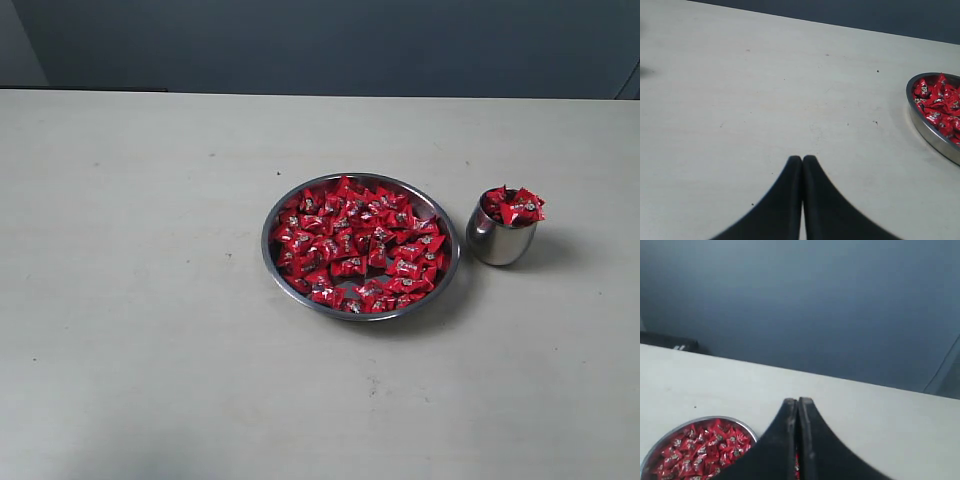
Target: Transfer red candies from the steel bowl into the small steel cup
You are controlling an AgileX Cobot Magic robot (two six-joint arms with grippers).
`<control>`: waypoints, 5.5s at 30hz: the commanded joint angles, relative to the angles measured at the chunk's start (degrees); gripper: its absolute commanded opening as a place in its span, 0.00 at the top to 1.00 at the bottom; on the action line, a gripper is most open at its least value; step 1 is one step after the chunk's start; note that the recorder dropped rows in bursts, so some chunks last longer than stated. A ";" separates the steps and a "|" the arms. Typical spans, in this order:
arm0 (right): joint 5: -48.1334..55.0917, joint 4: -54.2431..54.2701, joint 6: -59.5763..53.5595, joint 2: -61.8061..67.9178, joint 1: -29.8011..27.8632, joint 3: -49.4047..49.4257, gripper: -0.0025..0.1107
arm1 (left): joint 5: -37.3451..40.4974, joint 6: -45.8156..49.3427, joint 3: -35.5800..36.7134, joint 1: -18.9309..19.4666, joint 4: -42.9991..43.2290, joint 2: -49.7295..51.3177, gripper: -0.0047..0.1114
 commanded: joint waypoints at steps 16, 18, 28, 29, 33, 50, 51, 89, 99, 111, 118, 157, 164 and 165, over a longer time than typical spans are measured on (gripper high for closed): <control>-3.38 5.24 0.18 -6.60 -0.28 10.96 0.99 | -0.42 -0.09 0.10 0.09 -0.01 -0.22 0.96; -3.38 5.24 0.18 -6.60 -0.28 10.96 0.99 | -0.42 -0.09 0.10 0.09 -0.01 -0.22 0.96; -4.12 1.65 -0.21 -6.60 -0.35 13.45 0.99 | -0.42 -0.09 0.10 0.09 -0.01 -0.22 0.96; -4.98 1.65 -0.21 -6.60 -0.53 14.44 0.99 | -0.42 -0.09 0.10 0.09 -0.01 -0.22 0.96; -11.16 3.75 -0.08 -7.69 -3.47 21.58 0.99 | -0.25 -0.09 0.10 0.09 -0.01 -0.22 0.96; -25.68 4.64 -0.23 -28.35 -18.41 49.32 0.99 | 0.00 -0.09 0.10 0.09 -0.01 -0.22 0.96; -25.96 5.03 -0.23 -29.49 -18.57 50.47 0.99 | 0.00 -0.09 0.10 0.09 -0.01 -0.22 0.96; -24.89 8.07 -0.23 -36.58 -18.65 57.98 0.99 | -0.35 -0.09 0.10 0.09 -0.01 -0.22 0.96; -24.89 8.20 -0.23 -36.58 -18.65 57.98 0.99 | -0.01 -0.09 0.10 0.09 -0.01 -0.22 0.96; -24.89 8.20 -0.23 -36.58 -18.65 57.98 0.99 | -0.01 -0.09 0.10 0.09 -0.01 -0.22 0.96; -24.89 8.20 -0.23 -36.58 -18.65 57.98 0.99 | -0.01 -0.09 0.10 0.09 -0.01 -0.22 0.96; -24.89 8.08 -0.23 -36.58 -18.65 57.98 0.99 | -0.01 -0.09 0.10 0.09 -0.01 -0.22 0.96; -24.89 8.08 -0.23 -36.58 -18.65 57.98 0.99 | -0.01 -0.09 0.10 0.09 -0.01 -0.22 0.96; -24.89 8.08 -0.23 -36.58 -18.65 57.98 0.99 | -0.13 -0.09 0.10 0.09 -0.01 -0.22 0.96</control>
